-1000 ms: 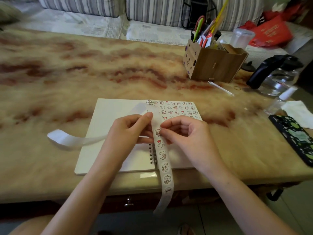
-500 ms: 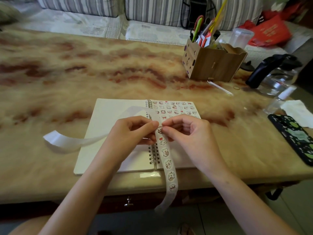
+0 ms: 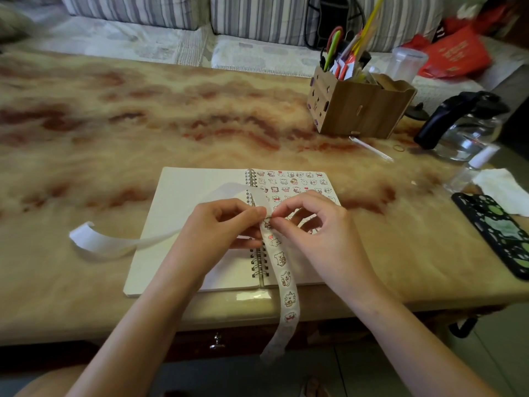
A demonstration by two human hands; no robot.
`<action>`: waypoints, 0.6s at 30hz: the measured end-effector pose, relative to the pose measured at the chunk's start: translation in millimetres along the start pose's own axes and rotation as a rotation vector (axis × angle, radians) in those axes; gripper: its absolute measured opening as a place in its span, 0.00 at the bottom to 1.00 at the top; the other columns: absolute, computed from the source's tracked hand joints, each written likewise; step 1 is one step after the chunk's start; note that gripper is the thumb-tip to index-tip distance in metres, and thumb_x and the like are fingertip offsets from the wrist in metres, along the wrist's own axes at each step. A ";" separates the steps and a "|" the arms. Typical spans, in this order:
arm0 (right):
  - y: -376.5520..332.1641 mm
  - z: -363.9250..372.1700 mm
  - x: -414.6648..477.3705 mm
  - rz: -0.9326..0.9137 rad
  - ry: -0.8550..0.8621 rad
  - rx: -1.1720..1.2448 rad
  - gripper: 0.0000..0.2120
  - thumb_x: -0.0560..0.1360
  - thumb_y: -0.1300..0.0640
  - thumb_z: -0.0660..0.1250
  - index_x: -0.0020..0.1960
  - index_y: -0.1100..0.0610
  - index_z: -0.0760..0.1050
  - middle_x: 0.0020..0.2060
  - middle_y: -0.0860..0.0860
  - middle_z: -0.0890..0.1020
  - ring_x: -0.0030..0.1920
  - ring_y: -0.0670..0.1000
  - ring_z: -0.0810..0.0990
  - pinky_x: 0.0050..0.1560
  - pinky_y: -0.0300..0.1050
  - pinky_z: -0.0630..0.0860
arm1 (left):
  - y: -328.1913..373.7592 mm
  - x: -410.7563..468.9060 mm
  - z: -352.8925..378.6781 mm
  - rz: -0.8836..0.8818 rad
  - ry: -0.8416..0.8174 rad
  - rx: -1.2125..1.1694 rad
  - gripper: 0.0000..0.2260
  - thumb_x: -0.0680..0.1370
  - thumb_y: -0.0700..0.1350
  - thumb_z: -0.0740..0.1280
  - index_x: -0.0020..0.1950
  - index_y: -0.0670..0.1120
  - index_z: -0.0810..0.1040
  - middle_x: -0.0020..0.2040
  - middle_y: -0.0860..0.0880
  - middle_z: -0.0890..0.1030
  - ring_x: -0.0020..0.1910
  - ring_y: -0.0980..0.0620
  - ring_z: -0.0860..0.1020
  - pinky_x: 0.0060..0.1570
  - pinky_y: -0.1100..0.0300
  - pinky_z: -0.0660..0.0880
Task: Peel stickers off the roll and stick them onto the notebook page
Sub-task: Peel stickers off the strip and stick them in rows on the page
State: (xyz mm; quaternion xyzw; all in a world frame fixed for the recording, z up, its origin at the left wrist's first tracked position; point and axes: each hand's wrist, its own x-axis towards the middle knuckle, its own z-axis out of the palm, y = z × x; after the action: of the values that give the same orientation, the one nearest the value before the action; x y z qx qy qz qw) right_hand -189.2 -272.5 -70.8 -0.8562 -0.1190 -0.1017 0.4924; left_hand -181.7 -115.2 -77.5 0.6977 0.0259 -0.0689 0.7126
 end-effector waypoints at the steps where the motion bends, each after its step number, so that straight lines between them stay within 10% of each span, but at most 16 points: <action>1: 0.8 0.1 0.2 -0.004 0.004 0.000 0.06 0.70 0.61 0.74 0.41 0.50 0.80 0.40 0.45 0.80 0.38 0.46 0.77 0.38 0.36 0.73 | 0.1 -0.1 0.1 -0.001 0.001 -0.001 0.07 0.75 0.41 0.69 0.40 0.38 0.82 0.38 0.40 0.83 0.37 0.50 0.82 0.43 0.56 0.82; 18: 4.9 0.4 0.3 -0.093 -0.009 -0.080 0.04 0.71 0.58 0.73 0.42 0.51 0.80 0.42 0.44 0.76 0.39 0.48 0.73 0.42 0.36 0.72 | 0.3 -1.0 0.5 -0.011 0.016 -0.021 0.09 0.75 0.41 0.68 0.42 0.35 0.81 0.38 0.40 0.83 0.37 0.51 0.82 0.39 0.59 0.82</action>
State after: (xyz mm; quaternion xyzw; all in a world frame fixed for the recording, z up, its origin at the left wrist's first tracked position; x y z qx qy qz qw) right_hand -187.3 -274.5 -74.9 -0.8691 -0.1567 -0.1254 0.4521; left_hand -182.6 -115.6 -77.1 0.6907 0.0364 -0.0669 0.7191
